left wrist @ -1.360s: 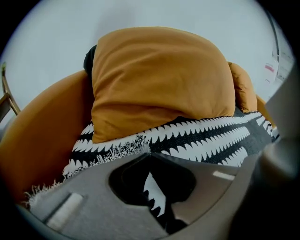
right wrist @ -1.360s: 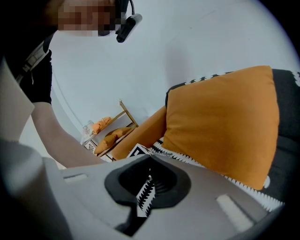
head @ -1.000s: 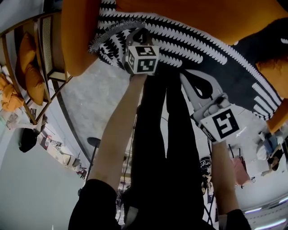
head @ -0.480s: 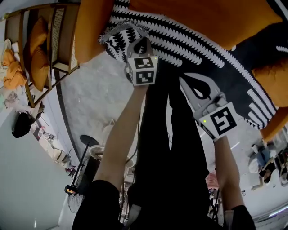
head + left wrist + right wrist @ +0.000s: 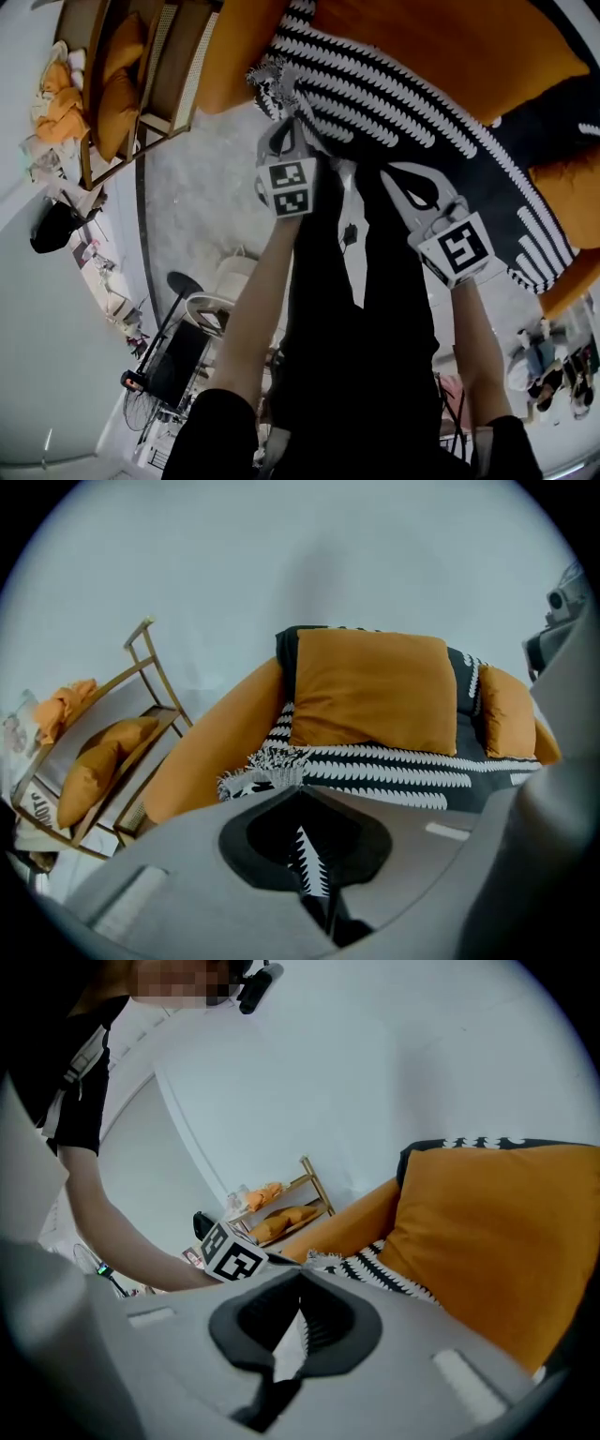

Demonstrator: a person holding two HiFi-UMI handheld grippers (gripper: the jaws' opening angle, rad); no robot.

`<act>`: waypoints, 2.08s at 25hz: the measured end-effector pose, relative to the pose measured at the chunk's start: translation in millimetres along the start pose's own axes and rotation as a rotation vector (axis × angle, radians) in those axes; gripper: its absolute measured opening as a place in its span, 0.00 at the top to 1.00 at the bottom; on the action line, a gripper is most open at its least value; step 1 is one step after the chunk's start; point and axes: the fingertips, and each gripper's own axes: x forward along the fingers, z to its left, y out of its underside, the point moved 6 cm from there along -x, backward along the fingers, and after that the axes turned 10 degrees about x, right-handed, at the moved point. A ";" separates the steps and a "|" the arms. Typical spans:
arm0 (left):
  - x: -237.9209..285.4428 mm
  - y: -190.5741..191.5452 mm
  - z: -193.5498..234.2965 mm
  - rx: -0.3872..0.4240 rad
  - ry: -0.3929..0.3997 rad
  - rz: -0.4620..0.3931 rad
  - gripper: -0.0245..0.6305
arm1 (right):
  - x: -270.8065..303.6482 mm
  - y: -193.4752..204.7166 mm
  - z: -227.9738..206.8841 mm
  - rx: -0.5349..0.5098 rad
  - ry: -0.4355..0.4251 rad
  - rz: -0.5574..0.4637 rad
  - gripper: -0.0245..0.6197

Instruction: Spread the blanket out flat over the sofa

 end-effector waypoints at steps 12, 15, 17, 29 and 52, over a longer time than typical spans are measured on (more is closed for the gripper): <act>-53.9 65.7 69.9 -0.107 -0.041 -0.006 0.94 | 32.5 13.1 52.2 0.020 0.051 -0.010 0.96; -53.5 90.3 89.8 -0.082 0.005 -0.016 0.94 | 54.6 18.3 74.5 0.067 0.091 -0.075 0.96; -55.2 104.4 100.8 -0.067 0.034 -0.023 0.94 | 68.8 24.9 89.1 0.094 0.123 -0.097 0.96; -44.5 213.7 164.4 -0.033 0.170 0.015 0.94 | 146.8 59.5 161.9 0.153 0.287 -0.161 0.96; 87.8 350.1 184.7 0.470 0.265 0.170 0.94 | 207.2 152.7 150.1 0.289 0.354 -0.199 0.96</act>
